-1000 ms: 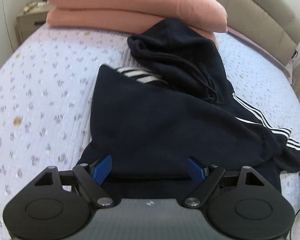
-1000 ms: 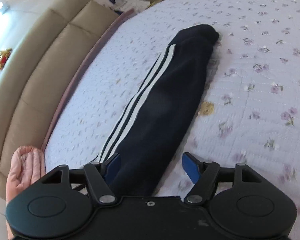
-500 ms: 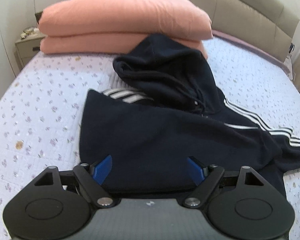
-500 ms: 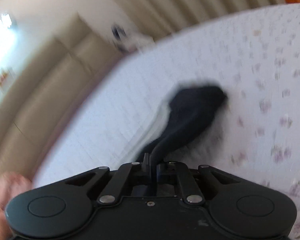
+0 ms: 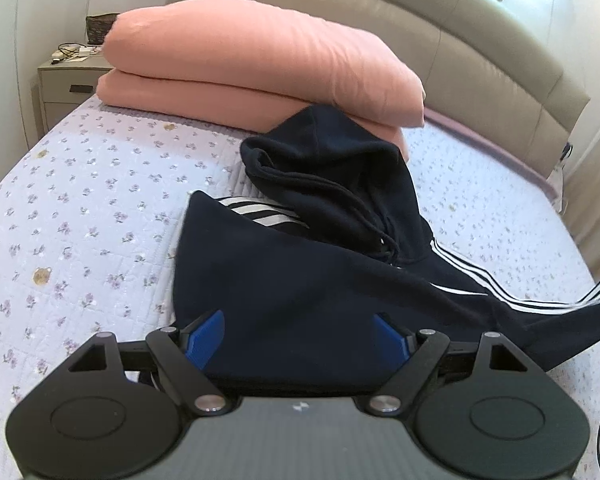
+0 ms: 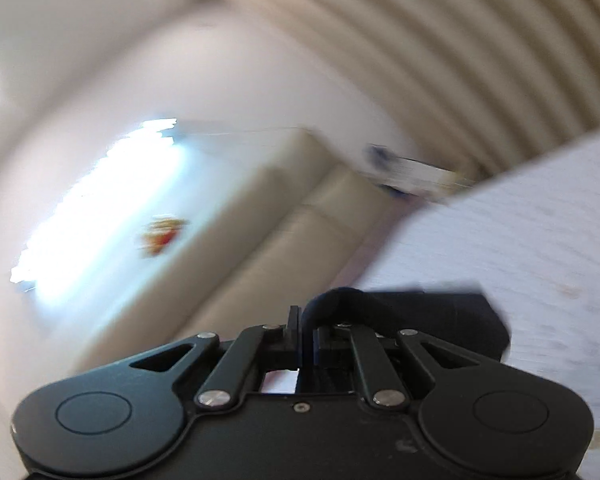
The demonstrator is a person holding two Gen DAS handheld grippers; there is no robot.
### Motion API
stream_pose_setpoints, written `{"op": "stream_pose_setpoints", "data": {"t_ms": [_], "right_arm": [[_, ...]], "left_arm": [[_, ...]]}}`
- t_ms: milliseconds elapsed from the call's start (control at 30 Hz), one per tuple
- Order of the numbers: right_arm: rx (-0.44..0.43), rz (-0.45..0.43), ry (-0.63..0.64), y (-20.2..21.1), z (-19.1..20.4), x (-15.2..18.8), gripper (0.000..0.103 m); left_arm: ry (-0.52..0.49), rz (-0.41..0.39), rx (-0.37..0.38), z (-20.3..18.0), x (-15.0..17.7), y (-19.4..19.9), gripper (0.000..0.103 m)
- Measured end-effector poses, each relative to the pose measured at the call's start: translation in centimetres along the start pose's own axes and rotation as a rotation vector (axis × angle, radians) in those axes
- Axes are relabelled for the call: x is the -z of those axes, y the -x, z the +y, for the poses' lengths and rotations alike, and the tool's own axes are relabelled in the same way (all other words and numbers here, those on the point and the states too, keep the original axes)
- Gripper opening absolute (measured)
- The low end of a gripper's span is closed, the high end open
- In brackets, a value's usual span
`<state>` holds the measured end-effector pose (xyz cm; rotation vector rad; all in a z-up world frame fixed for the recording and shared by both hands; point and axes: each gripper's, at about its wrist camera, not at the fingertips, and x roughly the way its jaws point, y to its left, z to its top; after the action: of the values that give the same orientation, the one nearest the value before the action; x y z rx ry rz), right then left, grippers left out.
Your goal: Fold large clothes
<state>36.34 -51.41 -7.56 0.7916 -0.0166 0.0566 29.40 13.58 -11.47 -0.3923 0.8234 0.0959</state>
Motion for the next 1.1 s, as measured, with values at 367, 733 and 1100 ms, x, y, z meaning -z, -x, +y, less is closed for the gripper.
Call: {"op": "stream_pose_setpoints", "data": {"t_ms": [367, 733, 1100], "right_arm": [[-0.431, 0.269, 0.377, 0.1, 22.6, 12.1, 0.008], [-0.451, 0.972, 0.546, 1.7, 20.5, 38.1, 0.008], [-0.325, 1.104, 0.075, -3.7, 15.9, 38.4, 0.072]], "left_arm": [[0.148, -0.093, 0.159, 5.0, 0.0, 2.5, 0.084], [0.098, -0.106, 0.166, 7.6, 0.3, 1.3, 0.088], [0.095, -0.074, 0.185, 8.5, 1.4, 0.3, 0.088]]}}
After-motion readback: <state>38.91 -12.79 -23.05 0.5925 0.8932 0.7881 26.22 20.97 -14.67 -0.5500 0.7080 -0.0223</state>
